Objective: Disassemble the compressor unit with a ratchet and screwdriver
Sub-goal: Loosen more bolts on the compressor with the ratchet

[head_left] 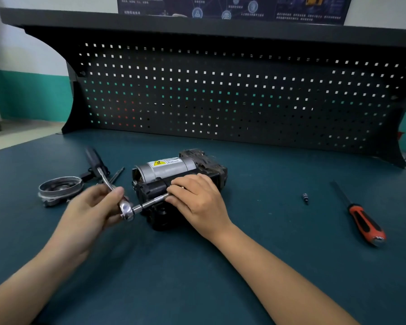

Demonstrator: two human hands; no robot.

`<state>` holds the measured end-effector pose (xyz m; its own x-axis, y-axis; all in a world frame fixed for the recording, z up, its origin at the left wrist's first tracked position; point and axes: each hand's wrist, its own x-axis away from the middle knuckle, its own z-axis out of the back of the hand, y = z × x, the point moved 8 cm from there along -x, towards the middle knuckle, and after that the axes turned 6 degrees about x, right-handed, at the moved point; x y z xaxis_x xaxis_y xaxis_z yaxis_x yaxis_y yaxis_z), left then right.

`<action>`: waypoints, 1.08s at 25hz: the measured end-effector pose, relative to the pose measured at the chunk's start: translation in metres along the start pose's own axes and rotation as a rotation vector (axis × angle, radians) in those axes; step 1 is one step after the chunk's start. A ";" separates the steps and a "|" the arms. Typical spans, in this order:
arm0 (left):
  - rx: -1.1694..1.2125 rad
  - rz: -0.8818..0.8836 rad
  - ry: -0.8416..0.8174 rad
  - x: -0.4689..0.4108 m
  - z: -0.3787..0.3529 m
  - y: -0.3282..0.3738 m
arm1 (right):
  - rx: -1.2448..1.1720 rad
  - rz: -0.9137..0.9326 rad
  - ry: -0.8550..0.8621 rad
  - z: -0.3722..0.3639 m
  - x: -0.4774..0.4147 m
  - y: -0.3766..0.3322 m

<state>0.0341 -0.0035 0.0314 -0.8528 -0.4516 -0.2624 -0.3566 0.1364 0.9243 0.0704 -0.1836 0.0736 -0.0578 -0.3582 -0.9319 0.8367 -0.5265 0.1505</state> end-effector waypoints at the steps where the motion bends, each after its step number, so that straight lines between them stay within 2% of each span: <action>1: -0.200 -0.261 -0.054 0.005 -0.004 0.023 | 0.034 -0.011 -0.004 -0.001 0.000 0.000; 2: -0.482 -0.561 -0.128 0.017 -0.014 0.046 | 0.065 -0.029 -0.011 -0.001 0.001 0.001; 4: -0.966 -1.151 -0.421 0.050 -0.038 0.058 | 0.085 -0.057 -0.026 -0.002 0.002 0.002; 5: -1.092 -1.309 -0.520 0.062 -0.043 0.049 | 0.087 -0.060 -0.029 -0.002 0.003 0.002; 6: -1.111 -1.311 -0.528 0.065 -0.044 0.045 | 0.094 -0.056 -0.027 -0.002 0.003 0.002; 7: -1.047 -1.190 -0.459 0.059 -0.041 0.048 | 0.108 -0.045 -0.019 -0.001 0.004 0.000; 10: -0.616 -0.576 -0.129 0.022 -0.016 0.051 | 0.207 0.004 0.046 0.004 0.004 -0.006; 12: -0.230 -0.102 -0.057 -0.002 -0.002 0.023 | 0.263 0.052 0.085 0.007 0.004 -0.010; 13: -0.118 0.070 -0.049 -0.009 0.001 0.009 | 0.275 0.077 0.098 0.008 0.003 -0.011; 14: -0.091 0.146 -0.055 -0.010 0.003 0.002 | 0.274 0.103 0.104 0.009 0.003 -0.012; 15: -0.132 0.120 -0.064 -0.011 0.004 0.001 | 0.258 0.127 0.104 0.009 0.003 -0.014; 16: -0.221 0.007 -0.078 -0.009 0.003 0.010 | 0.237 0.145 0.101 0.009 0.002 -0.015; 17: -0.349 -0.182 -0.095 -0.003 -0.001 0.024 | 0.225 0.154 0.099 0.008 0.001 -0.015; 19: -0.699 -0.708 -0.195 0.021 -0.016 0.056 | 0.234 0.146 0.100 0.008 0.000 -0.015; 21: -1.072 -1.195 -0.450 0.053 -0.037 0.054 | 0.234 0.127 0.098 0.007 0.000 -0.014; 22: -1.157 -1.304 -0.536 0.061 -0.040 0.045 | 0.225 0.120 0.091 0.006 0.001 -0.013; 23: -1.147 -1.268 -0.518 0.060 -0.039 0.043 | 0.217 0.113 0.083 0.005 0.002 -0.013; 24: -1.057 -1.109 -0.422 0.051 -0.036 0.049 | 0.212 0.103 0.075 0.004 0.003 -0.012; 26: -0.689 -0.658 -0.173 0.026 -0.019 0.057 | 0.195 0.067 0.071 0.003 0.006 -0.011; 27: -0.506 -0.457 -0.107 0.014 -0.011 0.048 | 0.175 0.046 0.075 0.003 0.007 -0.011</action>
<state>0.0091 -0.0128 0.0746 -0.7013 -0.2726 -0.6587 -0.4897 -0.4872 0.7231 0.0597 -0.1825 0.0665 0.0249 -0.3301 -0.9436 0.7300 -0.6389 0.2428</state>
